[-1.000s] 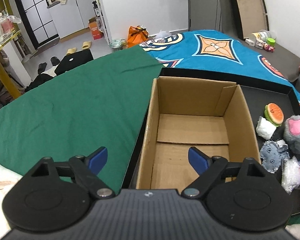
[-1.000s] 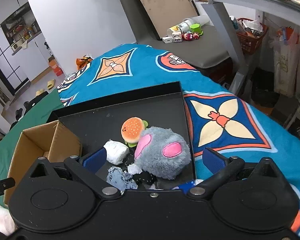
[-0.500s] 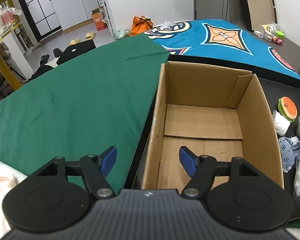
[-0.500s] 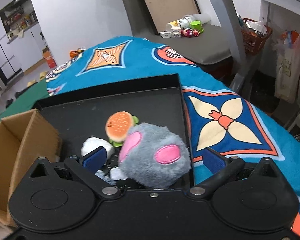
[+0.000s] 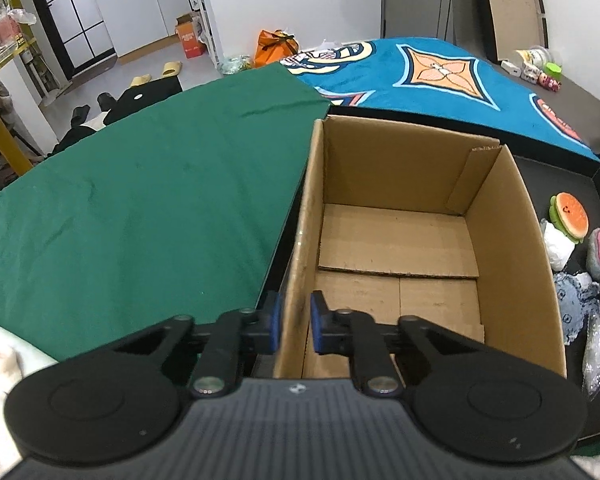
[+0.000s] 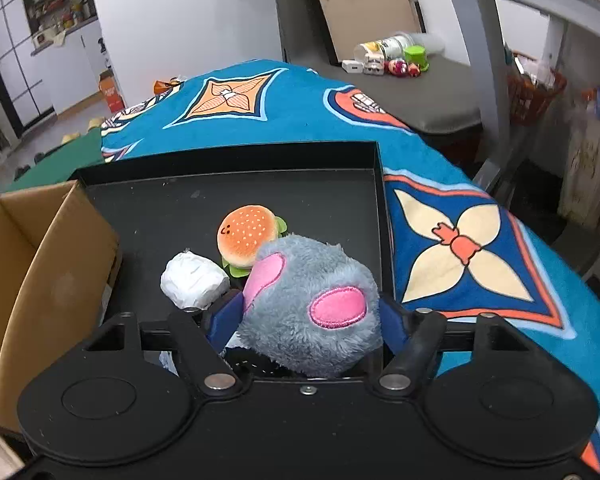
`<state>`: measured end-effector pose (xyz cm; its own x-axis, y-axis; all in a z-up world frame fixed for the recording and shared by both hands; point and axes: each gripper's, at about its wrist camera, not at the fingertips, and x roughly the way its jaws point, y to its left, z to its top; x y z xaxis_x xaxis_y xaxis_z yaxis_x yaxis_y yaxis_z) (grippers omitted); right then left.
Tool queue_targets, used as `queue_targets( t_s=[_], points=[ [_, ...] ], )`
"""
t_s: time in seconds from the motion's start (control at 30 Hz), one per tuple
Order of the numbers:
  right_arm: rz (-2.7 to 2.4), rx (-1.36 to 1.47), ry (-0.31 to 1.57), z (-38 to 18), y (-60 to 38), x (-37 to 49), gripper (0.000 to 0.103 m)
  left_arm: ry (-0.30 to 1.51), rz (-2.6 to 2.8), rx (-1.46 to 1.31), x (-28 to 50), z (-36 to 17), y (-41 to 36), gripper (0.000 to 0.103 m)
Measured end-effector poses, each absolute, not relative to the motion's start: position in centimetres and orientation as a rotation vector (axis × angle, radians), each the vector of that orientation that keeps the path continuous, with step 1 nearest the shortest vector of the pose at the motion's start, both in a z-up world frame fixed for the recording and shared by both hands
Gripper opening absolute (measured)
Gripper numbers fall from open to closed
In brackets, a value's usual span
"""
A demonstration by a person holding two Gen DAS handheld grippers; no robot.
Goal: Organize soft objects
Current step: 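Lift the grey plush mouse with the right tool into the cardboard box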
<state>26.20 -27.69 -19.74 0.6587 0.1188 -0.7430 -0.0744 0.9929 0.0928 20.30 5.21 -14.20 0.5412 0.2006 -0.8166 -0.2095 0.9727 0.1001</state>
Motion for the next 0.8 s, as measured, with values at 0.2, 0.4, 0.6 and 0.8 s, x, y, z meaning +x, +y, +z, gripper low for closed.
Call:
queue_targets(
  t_s=[0.2, 0.4, 0.6, 0.8],
  points=[
    [0.097, 0.035, 0.814, -18.7, -27.5, 25.2, 0.063, 0.939, 0.194, -0.035, 19.7, -13.7, 5.4, 0.008],
    [0.101, 0.045, 0.773, -17.0, -27.3, 23.8, 0.063, 0.92, 0.141, -0.026, 18.8, -13.0, 4.9, 0.009],
    [0.125, 0.052, 0.738, -15.0, -26.8, 22.4, 0.063, 0.915, 0.104, -0.022, 18.4, -12.9, 4.7, 0.009],
    [0.15, 0.048, 0.714, -13.3, -25.5, 21.8, 0.064, 0.919, 0.108, -0.038, 18.9, -12.9, 4.9, 0.009]
  ],
)
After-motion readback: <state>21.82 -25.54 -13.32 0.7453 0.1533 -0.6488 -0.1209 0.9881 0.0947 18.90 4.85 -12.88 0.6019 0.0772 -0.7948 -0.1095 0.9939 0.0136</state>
